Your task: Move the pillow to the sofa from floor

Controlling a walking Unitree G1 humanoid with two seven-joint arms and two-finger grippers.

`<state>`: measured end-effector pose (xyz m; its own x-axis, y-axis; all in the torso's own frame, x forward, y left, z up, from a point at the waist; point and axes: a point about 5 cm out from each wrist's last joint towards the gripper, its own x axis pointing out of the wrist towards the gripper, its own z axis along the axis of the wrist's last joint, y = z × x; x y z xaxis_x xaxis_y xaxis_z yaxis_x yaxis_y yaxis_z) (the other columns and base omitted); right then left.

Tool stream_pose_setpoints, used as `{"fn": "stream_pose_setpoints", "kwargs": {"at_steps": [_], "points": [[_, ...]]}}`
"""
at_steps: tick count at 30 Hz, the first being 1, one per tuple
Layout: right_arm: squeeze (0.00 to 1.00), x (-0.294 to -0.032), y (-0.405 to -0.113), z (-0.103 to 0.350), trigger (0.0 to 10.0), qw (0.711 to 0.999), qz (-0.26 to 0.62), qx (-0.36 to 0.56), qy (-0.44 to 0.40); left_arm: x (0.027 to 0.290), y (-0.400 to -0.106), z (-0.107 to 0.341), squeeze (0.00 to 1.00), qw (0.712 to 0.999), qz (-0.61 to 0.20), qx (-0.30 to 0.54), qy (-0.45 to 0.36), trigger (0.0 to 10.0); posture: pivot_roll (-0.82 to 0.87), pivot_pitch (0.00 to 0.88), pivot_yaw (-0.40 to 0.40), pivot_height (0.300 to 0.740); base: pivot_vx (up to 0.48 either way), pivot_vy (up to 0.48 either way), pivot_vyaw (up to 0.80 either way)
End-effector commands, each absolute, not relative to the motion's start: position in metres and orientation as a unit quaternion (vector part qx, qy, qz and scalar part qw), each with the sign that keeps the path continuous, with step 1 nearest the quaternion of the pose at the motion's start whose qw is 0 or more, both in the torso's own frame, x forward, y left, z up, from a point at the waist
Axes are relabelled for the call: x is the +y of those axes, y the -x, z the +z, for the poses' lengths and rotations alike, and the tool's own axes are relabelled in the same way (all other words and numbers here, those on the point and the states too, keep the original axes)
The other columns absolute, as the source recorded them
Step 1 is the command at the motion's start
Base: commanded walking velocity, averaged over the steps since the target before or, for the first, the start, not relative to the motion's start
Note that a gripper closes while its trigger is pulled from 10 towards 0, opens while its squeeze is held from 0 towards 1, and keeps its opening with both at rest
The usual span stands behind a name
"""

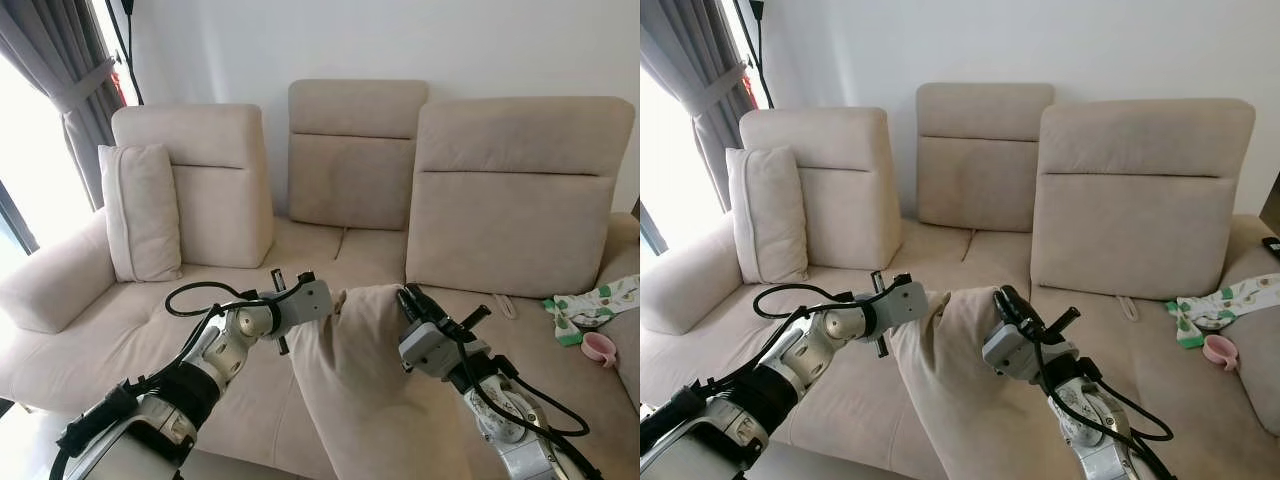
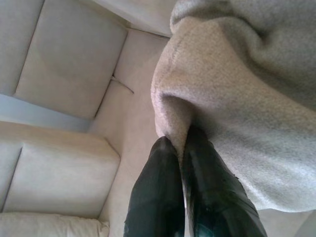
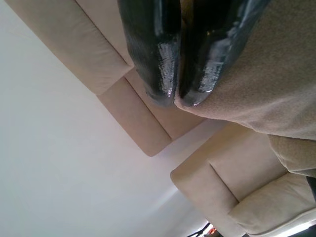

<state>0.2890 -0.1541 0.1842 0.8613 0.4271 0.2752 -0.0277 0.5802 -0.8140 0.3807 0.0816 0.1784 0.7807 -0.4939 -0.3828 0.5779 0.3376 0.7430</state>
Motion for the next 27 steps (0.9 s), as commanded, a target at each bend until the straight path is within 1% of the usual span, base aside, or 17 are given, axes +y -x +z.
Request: {"fn": "stream_pose_setpoints", "kwargs": {"at_steps": [1,27], "points": [[0.00,-0.1425,-0.2876,0.1998,10.0,0.851,0.138,-0.272,0.427,0.0732,-0.3801,0.1875,0.00,0.816,-0.339,0.016,-0.468,10.0,0.03,0.000,0.089,0.740,0.311,0.000,0.00],[0.00,-0.1412,-0.2864,0.1995,10.0,0.851,0.140,-0.271,0.427,0.0707,-0.3800,0.1858,0.00,0.813,-0.343,0.015,-0.471,10.0,0.01,0.000,0.092,0.740,0.322,0.000,0.00]]}}
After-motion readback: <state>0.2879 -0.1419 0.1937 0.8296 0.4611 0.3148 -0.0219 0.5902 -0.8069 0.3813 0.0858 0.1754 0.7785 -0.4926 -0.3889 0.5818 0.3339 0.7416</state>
